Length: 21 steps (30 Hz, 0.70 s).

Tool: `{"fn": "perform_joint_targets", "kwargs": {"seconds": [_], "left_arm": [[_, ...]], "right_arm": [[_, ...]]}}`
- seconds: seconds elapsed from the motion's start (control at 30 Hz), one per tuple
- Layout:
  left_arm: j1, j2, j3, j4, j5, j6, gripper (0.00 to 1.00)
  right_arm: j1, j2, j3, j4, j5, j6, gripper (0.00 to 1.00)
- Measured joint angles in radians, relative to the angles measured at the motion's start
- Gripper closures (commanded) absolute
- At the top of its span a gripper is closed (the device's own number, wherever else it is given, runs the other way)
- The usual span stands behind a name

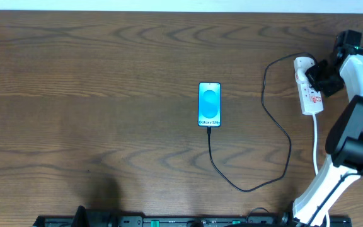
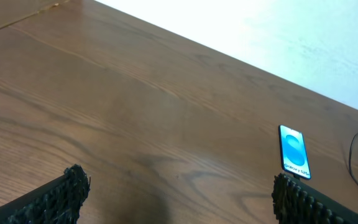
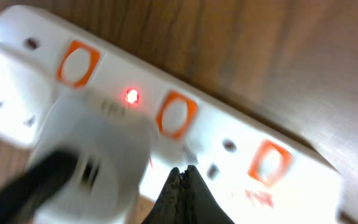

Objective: Plug charger to phone and switch on socket
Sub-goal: 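Lift the right gripper up and away from the power strip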

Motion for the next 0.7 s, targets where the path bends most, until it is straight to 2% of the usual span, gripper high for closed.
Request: {"fn": "perform_joint_targets", "kwargs": {"seconds": [0.07,0.17,0.3,0.4,0.7], "left_arm": [[0.000,0.000,0.000,-0.002,0.000,0.000,0.04],[0.000,0.000,0.000,-0.001,0.000,0.000,0.04],[0.000,0.000,0.000,-0.001,0.000,0.000,0.04],[0.000,0.000,0.000,-0.001,0.000,0.000,0.04],[0.000,0.000,0.000,-0.001,0.000,0.000,0.04]], "right_arm": [[-0.003,-0.126,-0.009,-0.005,0.038,-0.018,0.99],[-0.006,-0.454,0.000,0.038,0.107,-0.055,0.99],[-0.006,-0.782,0.023,0.126,0.115,-0.076,0.99],[-0.006,-0.895,0.024,0.135,0.084,-0.077,0.99],[-0.006,-1.090,0.019,0.089,0.021,-0.085,0.99]]}}
